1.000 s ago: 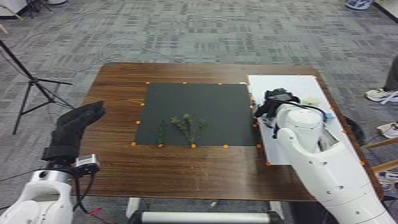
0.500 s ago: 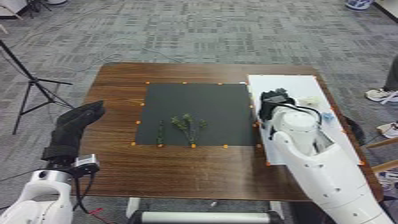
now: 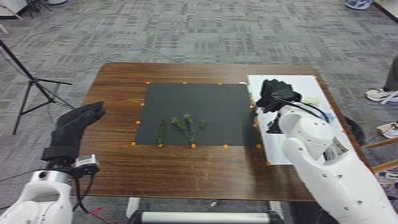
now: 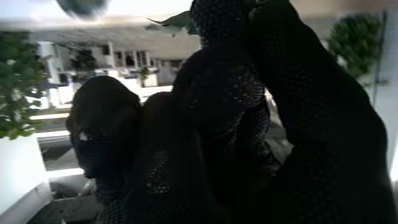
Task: Arrange flowers
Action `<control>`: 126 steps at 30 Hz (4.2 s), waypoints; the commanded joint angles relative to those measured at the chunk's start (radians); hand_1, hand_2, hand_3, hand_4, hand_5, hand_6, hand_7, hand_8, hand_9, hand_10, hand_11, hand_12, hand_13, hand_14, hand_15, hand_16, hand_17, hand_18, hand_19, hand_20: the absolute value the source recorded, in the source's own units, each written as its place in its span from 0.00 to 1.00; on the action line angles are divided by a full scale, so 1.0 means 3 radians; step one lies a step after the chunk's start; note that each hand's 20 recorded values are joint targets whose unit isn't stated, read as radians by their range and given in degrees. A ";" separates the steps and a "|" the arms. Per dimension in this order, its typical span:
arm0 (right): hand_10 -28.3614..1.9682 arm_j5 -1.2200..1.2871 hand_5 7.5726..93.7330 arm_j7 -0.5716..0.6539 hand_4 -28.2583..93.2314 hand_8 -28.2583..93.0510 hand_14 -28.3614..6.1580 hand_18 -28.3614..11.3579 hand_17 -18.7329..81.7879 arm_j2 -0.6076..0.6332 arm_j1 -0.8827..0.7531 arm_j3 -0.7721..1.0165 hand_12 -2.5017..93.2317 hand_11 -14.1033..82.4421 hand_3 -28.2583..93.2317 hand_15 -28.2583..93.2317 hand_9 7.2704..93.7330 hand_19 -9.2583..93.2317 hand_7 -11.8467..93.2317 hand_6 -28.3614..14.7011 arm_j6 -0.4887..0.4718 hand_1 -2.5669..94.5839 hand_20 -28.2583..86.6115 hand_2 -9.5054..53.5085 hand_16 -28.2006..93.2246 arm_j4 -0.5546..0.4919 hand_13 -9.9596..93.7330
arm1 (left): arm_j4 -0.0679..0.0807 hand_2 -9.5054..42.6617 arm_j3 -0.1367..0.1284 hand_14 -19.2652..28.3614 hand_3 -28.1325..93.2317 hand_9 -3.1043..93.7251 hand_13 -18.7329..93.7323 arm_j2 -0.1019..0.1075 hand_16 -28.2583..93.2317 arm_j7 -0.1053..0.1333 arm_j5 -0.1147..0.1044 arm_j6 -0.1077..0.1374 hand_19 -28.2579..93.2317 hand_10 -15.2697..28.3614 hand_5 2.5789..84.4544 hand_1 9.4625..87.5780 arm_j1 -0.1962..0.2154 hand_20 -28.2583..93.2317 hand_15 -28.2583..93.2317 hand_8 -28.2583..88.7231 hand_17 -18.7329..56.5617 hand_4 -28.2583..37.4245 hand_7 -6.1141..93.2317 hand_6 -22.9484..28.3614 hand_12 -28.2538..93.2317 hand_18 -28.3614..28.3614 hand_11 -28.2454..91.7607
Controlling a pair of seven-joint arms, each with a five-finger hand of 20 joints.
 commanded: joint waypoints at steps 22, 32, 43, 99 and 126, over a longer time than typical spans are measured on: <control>0.67 0.0016 0.87 -0.0149 0.17 0.43 0.88 0.31 0.86 -0.0234 -0.0344 -0.0315 0.28 0.72 0.78 0.91 1.00 1.00 0.50 0.64 -0.0097 0.55 0.63 0.00 0.41 -0.0383 1.00 | -0.0036 0.07 -0.0022 0.75 0.81 0.50 0.46 -0.0017 0.24 -0.0034 -0.0005 -0.0083 0.24 0.64 0.54 0.20 0.0041 0.33 0.34 0.17 0.23 0.12 0.23 0.50 0.32 0.69 0.39; 0.60 0.0312 0.83 -0.0246 0.18 0.19 0.80 0.22 0.80 -0.0154 -0.0493 -0.0003 0.29 0.50 0.82 0.85 1.00 1.00 0.44 0.60 -0.0348 0.30 0.64 0.23 0.49 -0.0566 1.00 | -0.0036 0.07 -0.0030 0.75 0.81 0.50 0.46 -0.0033 0.24 -0.0029 -0.0006 -0.0082 0.24 0.64 0.54 0.20 0.0060 0.33 0.34 0.17 0.23 0.12 0.23 0.50 0.32 0.69 0.39; 0.51 0.0447 0.75 -0.0209 0.19 0.19 0.78 0.18 0.77 -0.0082 -0.0653 0.0140 0.22 0.32 0.80 0.83 0.94 1.00 0.38 0.58 -0.0718 0.24 0.62 0.27 0.49 -0.0711 0.99 | -0.0042 0.07 -0.0037 0.75 0.81 0.50 0.46 -0.0037 0.24 -0.0019 -0.0011 -0.0089 0.24 0.64 0.54 0.20 0.0074 0.33 0.34 0.17 0.23 0.12 0.23 0.50 0.32 0.69 0.39; 0.43 0.0678 0.68 -0.0616 0.17 0.18 0.70 0.09 0.70 -0.0369 -0.0391 0.0006 0.16 0.25 0.79 0.84 0.74 1.00 0.43 0.55 -0.0812 0.20 0.59 0.28 0.48 -0.0456 0.95 | -0.0002 0.07 0.0037 0.76 0.81 0.50 0.46 -0.0046 0.24 -0.0022 -0.0011 -0.0131 0.24 0.64 0.54 0.20 -0.0001 0.33 0.34 0.17 0.23 0.12 0.23 0.50 0.32 0.69 0.39; 0.46 0.0523 0.64 -0.0740 0.17 0.18 0.68 0.07 0.69 -0.0370 -0.0516 0.0001 0.16 0.24 0.79 0.85 0.69 1.00 0.40 0.55 -0.0437 0.20 0.59 0.28 0.48 -0.0129 0.94 | -0.0008 0.07 0.0036 0.75 0.81 0.50 0.46 -0.0058 0.24 -0.0020 -0.0009 -0.0147 0.24 0.64 0.54 0.20 0.0004 0.33 0.34 0.17 0.23 0.12 0.22 0.50 0.32 0.69 0.39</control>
